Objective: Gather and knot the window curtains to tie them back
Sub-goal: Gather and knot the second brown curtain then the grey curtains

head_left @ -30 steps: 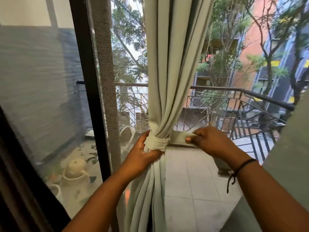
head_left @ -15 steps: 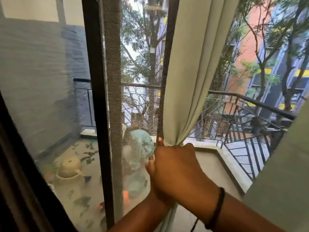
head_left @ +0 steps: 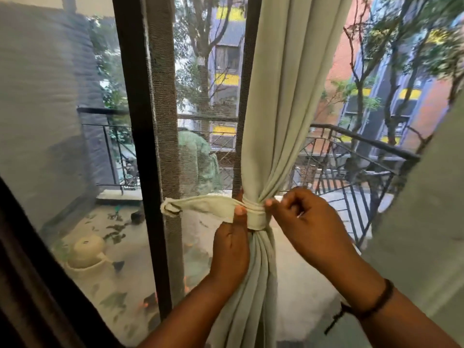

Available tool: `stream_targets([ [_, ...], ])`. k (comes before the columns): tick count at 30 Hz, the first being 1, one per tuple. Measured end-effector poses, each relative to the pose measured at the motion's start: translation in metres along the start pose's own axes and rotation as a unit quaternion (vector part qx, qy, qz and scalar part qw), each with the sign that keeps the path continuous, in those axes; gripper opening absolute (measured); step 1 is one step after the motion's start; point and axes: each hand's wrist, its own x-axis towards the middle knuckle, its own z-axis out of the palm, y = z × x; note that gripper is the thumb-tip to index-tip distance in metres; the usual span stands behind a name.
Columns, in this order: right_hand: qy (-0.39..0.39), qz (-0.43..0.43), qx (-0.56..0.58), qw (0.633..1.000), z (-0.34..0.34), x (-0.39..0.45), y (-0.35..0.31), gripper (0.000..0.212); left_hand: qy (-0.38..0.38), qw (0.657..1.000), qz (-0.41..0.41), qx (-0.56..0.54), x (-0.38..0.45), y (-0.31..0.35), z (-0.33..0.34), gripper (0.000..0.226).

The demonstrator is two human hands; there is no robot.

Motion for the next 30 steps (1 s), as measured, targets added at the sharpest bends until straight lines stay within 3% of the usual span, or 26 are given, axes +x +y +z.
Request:
stream_targets([
  [2,-0.057,0.033,-0.017,0.998,-0.004,-0.003,0.01,0.027,-0.015,0.993,0.04,0.106,-0.005,0.004,0.026,0.028],
  [4,-0.131,0.024,-0.002,0.991,-0.001,-0.01,0.014,0.049,-0.009,0.99,0.048,0.133,-0.01,0.006,0.035,0.03],
  [7,-0.132,-0.021,-0.01,0.991,-0.002,-0.017,0.021,0.068,-0.044,0.981,0.086,0.166,-0.013,0.012,0.033,0.017],
  [9,-0.115,-0.046,-0.017,0.992,-0.008,-0.019,0.027,0.067,-0.076,0.977,0.053,0.19,-0.023,0.022,0.045,0.029],
  [12,-0.135,-0.042,-0.001,0.99,-0.023,-0.024,0.036,0.062,-0.089,0.97,0.037,0.223,-0.031,0.029,0.053,0.029],
  [16,-0.206,-0.006,0.176,0.963,-0.044,-0.026,0.054,0.054,-0.141,0.932,0.063,0.327,-0.046,0.055,0.075,0.041],
  [18,-0.211,-0.001,0.263,0.941,-0.052,-0.027,0.065,0.053,-0.146,0.935,0.067,0.316,-0.057,0.063,0.085,0.041],
  [22,-0.224,0.009,0.372,0.901,-0.072,-0.035,0.078,0.092,-0.119,0.96,0.066,0.245,-0.084,0.073,0.108,0.051],
  [24,-0.22,0.0,0.385,0.897,-0.075,-0.045,0.081,0.097,-0.093,0.97,0.048,0.219,-0.09,0.076,0.116,0.058],
  [27,-0.189,-0.09,0.334,0.919,-0.073,-0.068,0.075,0.105,-0.068,0.98,0.021,0.184,-0.094,0.079,0.118,0.058],
  [30,-0.129,-0.189,0.233,0.945,-0.068,-0.085,0.071,0.092,-0.07,0.985,0.033,0.156,-0.098,0.078,0.113,0.058],
])
